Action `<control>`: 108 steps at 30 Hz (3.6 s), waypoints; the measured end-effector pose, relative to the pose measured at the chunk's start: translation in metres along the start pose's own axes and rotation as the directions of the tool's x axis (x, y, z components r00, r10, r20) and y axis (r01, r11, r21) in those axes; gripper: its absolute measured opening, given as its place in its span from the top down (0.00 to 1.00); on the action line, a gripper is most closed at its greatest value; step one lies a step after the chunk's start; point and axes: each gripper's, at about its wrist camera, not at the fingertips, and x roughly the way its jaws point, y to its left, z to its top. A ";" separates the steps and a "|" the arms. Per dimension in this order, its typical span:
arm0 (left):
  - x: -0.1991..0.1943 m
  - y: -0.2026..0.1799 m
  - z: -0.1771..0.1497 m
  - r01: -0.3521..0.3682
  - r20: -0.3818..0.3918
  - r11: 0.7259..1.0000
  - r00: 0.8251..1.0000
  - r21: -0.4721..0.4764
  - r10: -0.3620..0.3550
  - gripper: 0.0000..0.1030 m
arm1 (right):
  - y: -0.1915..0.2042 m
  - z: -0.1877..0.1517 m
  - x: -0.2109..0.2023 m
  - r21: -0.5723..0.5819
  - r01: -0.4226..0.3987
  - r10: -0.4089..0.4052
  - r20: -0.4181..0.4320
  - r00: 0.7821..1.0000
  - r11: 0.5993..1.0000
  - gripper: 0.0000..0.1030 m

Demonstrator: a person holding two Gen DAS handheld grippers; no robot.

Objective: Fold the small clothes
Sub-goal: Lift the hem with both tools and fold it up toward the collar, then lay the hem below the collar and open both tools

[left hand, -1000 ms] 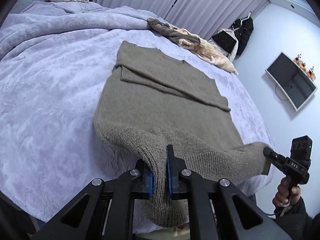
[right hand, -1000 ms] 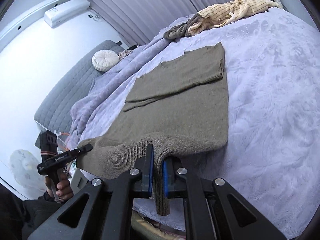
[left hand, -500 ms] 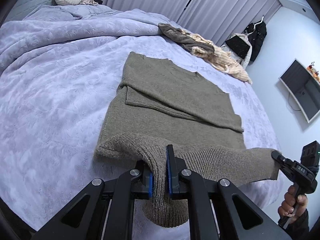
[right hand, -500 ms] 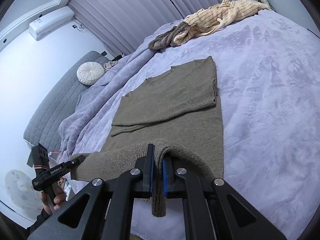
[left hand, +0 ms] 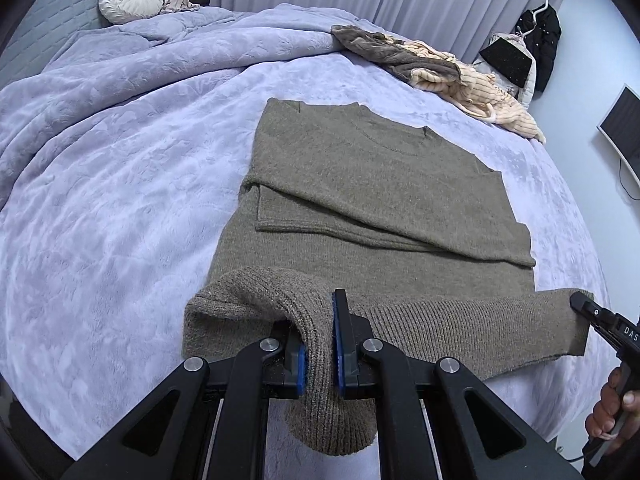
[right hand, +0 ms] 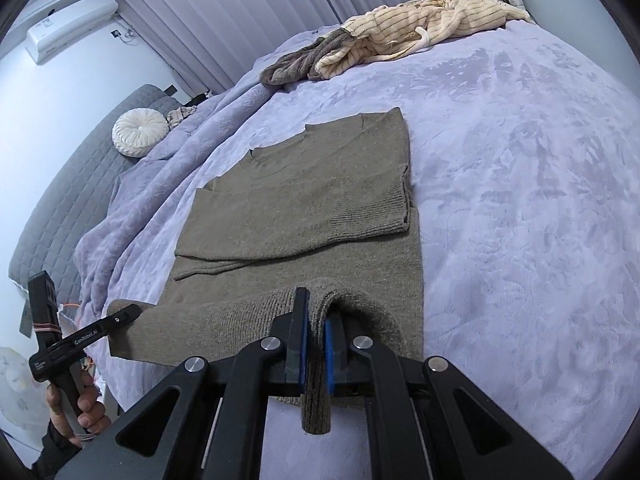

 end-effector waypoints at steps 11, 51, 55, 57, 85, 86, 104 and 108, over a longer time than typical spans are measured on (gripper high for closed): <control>0.011 -0.005 0.025 -0.011 0.001 1.000 1.000 0.011 0.011 0.89 | 0.004 0.025 0.014 -0.011 0.027 -0.027 0.005 1.000 1.000 0.93; 0.075 -0.026 0.114 -0.077 -0.002 0.996 0.997 0.048 0.077 0.89 | 0.008 0.118 0.081 -0.010 0.102 -0.102 0.003 0.995 0.995 0.93; 0.079 -0.028 0.123 -0.076 -0.001 0.996 0.997 0.054 0.076 0.89 | 0.007 0.124 0.085 -0.005 0.108 -0.108 0.004 0.994 0.994 0.93; 0.081 -0.029 0.129 -0.074 0.000 0.996 0.997 0.054 0.074 0.89 | 0.007 0.129 0.086 -0.004 0.111 -0.111 0.007 0.994 0.994 0.93; 0.140 -0.044 0.193 -0.114 -0.034 0.988 0.992 0.106 0.118 0.89 | -0.004 0.188 0.141 -0.006 0.167 -0.167 -0.010 0.986 0.986 0.93; 0.143 -0.044 0.193 -0.115 -0.038 0.988 0.992 0.105 0.119 0.89 | -0.006 0.188 0.143 -0.005 0.170 -0.170 -0.014 0.985 0.985 0.93; 0.193 -0.029 0.194 -0.113 -0.120 0.991 0.985 0.075 0.122 0.88 | -0.031 0.186 0.183 0.030 0.206 -0.203 -0.075 0.976 0.978 0.94; 0.201 -0.031 0.191 -0.120 -0.123 0.988 0.984 0.102 0.132 0.88 | -0.038 0.183 0.194 0.032 0.224 -0.220 -0.098 0.971 0.974 0.94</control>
